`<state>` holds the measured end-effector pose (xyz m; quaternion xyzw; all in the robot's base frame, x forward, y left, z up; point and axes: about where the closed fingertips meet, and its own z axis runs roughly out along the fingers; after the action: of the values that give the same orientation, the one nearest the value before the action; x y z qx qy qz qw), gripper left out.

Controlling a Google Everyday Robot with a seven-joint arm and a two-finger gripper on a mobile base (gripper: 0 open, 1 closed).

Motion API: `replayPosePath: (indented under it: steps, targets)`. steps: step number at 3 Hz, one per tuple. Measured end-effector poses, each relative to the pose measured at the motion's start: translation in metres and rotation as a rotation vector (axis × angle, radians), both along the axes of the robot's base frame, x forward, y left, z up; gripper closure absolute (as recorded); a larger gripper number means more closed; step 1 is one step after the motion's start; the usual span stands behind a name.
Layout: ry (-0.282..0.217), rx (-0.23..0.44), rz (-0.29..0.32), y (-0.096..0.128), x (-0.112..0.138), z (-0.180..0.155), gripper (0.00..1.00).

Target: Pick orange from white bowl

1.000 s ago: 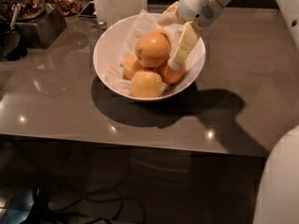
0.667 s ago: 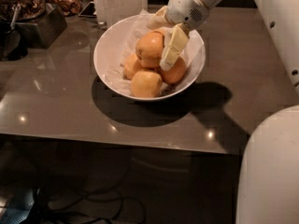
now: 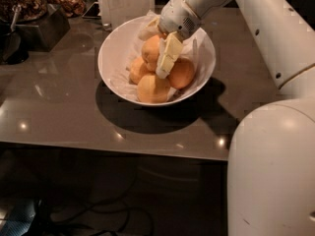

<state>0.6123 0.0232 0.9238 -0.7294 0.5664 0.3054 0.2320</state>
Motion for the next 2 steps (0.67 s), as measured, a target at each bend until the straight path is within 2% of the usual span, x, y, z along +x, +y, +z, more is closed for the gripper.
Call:
replayPosePath:
  steps: [1, 2]
  targets:
    - [-0.011, 0.010, -0.013, 0.0040, 0.0046, 0.0004, 0.19]
    - [-0.011, 0.010, -0.013, 0.0041, 0.0046, 0.0004, 0.42]
